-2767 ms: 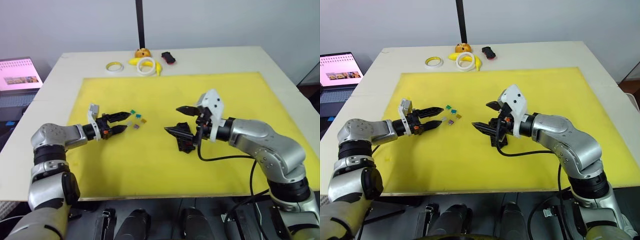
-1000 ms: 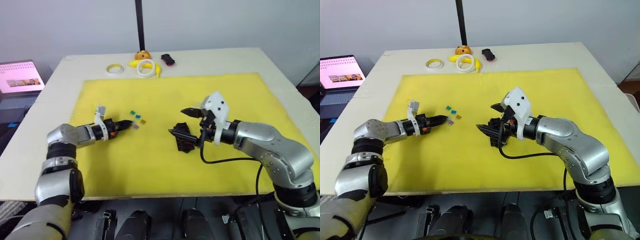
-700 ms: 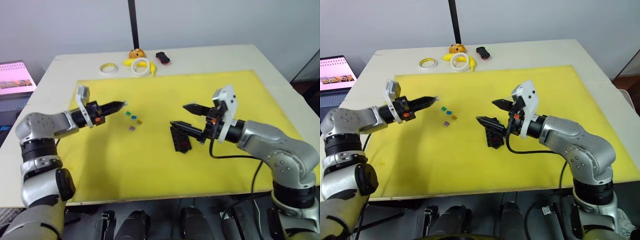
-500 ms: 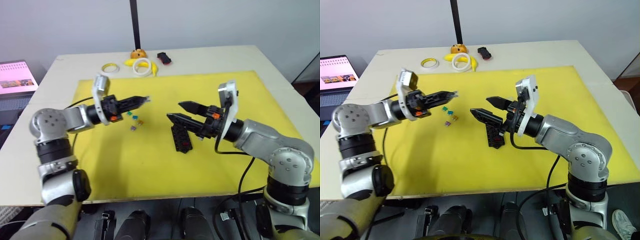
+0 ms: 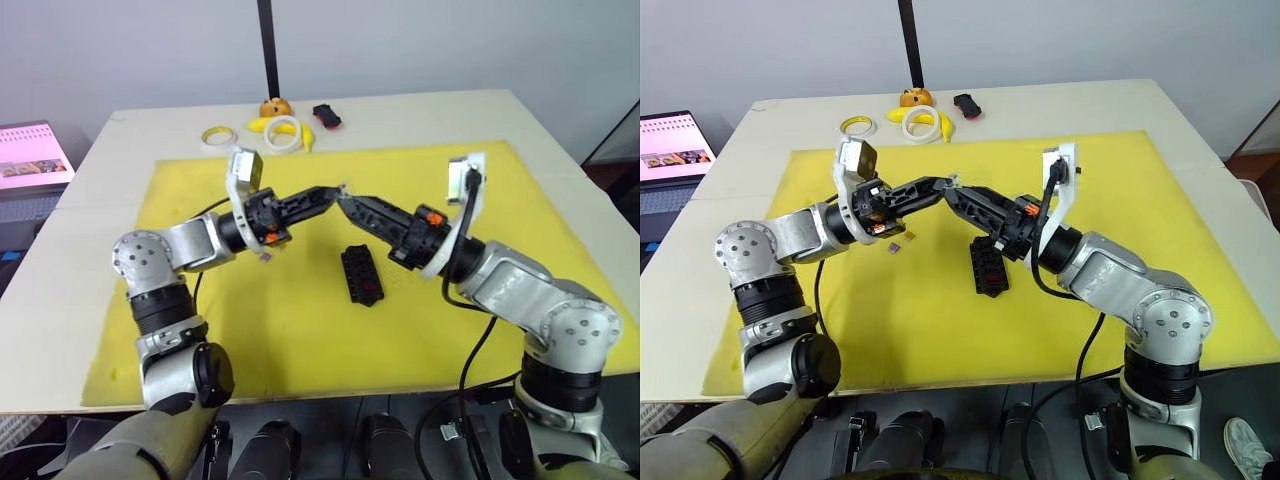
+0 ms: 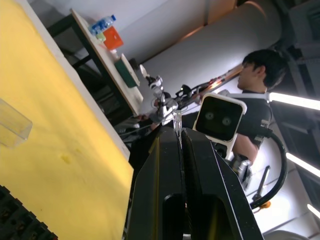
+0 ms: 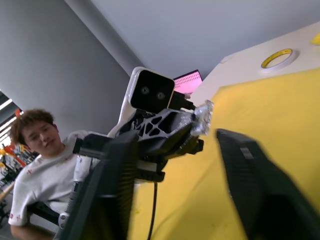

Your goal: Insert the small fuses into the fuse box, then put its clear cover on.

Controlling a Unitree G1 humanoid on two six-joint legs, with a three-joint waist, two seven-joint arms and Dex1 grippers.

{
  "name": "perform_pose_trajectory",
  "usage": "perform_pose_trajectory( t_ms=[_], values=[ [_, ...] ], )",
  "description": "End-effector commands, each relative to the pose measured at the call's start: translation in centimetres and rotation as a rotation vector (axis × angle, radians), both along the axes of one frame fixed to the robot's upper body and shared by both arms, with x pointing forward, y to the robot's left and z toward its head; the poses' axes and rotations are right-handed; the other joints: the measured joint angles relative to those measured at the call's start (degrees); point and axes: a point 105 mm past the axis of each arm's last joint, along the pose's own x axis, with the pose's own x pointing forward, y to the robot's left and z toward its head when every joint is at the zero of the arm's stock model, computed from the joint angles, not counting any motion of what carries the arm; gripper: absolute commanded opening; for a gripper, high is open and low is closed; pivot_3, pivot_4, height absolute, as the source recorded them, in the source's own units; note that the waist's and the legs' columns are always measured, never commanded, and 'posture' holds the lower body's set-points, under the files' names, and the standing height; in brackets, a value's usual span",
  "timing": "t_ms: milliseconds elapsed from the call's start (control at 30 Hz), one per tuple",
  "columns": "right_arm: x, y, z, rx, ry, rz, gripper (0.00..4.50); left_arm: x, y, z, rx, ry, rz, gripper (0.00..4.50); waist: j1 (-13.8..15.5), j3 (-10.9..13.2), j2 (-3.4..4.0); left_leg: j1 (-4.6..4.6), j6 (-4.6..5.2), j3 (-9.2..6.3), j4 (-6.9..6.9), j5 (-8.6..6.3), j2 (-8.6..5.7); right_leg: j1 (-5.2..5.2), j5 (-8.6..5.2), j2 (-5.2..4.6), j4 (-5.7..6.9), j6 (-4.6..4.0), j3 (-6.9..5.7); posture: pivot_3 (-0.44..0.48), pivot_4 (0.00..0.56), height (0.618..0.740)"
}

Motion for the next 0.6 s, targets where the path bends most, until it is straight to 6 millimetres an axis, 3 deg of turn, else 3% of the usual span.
perform_pose_trajectory(
  t_ms=[33, 567, 600],
  values=[
    [-0.17, -0.05, 1.17, 0.055, -0.012, 0.0, 2.19, 0.05, 0.61, 1.05, -0.036, -0.028, 0.002, 0.0, -0.1, 0.0, 0.0, 0.01, 0.0, 0.0, -0.01, 0.0, 0.0, 0.0, 0.0, 0.0, 0.0, 0.0, 0.0, 0.0, 0.15, 0.74],
    [0.07, 0.38, 1.3, 0.106, 0.037, -0.017, 2.19, -0.15, 0.04, 1.41, -0.061, -0.03, -0.021, 0.0, 0.0, 0.0, 0.0, 0.01, 0.0, 0.01, 0.0, 0.0, 0.0, 0.0, 0.0, 0.02, -0.01, 0.0, 0.01, 0.0, 0.15, 0.74],
    [0.06, 0.39, 1.31, 0.108, 0.038, -0.017, 1.93, -0.15, 0.0, 1.42, -0.061, -0.03, -0.022, 0.0, 0.0, 0.0, 0.0, 0.01, 0.0, 0.01, 0.0, 0.0, 0.0, 0.0, 0.0, 0.02, -0.01, 0.0, 0.01, 0.0, 0.15, 0.74]
  ],
)
